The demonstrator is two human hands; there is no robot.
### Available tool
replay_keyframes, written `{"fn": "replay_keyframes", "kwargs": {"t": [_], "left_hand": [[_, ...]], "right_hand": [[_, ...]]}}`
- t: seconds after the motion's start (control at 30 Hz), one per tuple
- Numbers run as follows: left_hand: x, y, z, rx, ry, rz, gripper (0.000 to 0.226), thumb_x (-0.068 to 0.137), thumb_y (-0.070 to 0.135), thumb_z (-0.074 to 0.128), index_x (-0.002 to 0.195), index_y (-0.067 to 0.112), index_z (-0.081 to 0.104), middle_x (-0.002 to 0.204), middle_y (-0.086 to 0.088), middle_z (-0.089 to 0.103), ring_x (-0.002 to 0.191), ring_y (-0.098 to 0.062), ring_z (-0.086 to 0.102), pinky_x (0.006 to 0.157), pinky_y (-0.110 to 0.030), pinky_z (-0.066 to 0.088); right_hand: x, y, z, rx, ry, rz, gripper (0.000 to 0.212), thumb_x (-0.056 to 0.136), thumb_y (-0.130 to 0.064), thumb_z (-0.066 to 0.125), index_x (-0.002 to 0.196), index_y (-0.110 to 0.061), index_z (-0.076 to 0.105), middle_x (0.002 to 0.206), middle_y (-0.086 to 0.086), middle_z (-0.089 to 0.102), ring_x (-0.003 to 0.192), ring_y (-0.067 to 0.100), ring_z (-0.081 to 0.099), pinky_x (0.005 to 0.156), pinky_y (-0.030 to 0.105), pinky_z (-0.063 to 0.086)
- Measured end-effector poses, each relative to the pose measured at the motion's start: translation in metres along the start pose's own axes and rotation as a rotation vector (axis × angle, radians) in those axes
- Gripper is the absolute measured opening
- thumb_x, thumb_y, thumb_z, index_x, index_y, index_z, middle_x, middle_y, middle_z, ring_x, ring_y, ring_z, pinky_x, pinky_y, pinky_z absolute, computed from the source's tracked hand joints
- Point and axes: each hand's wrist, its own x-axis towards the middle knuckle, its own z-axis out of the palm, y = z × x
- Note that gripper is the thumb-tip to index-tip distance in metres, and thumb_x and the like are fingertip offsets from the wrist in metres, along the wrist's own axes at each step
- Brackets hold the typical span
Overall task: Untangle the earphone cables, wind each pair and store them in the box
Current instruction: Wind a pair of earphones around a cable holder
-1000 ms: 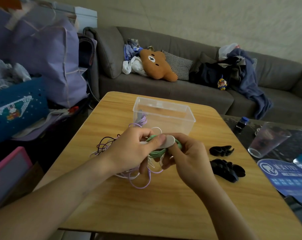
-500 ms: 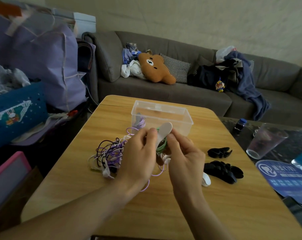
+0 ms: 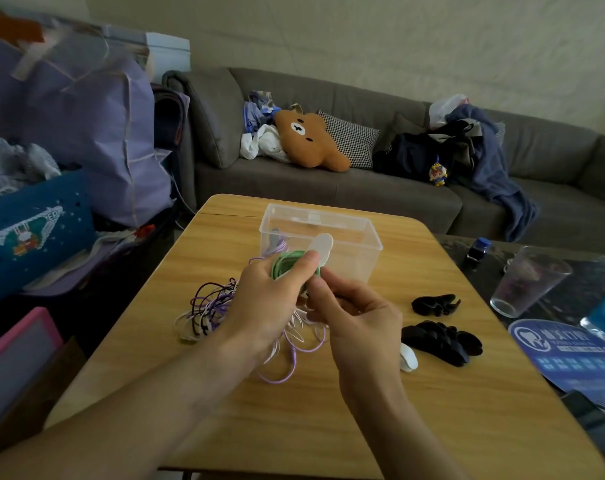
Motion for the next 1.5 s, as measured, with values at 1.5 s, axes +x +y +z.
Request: {"fn": "replay_keyframes", "kwargs": {"t": [1.5], "left_hand": [[-0.004, -0.007, -0.001, 0.039, 0.051, 0.066, 0.016, 0.087, 0.018, 0.072, 0.101, 0.010, 0.071, 0.087, -0.005, 0.077, 0.078, -0.020, 0.075, 0.068, -0.032, 0.062]], "right_hand": [[0.008, 0.004, -0.006, -0.350, 0.042, -0.289, 0.011, 0.088, -0.019, 0.075, 0.092, -0.028, 0.078, 0.085, -0.010, 0.075, 0.078, 0.010, 0.073, 0.069, 0.025, 0.058]]}}
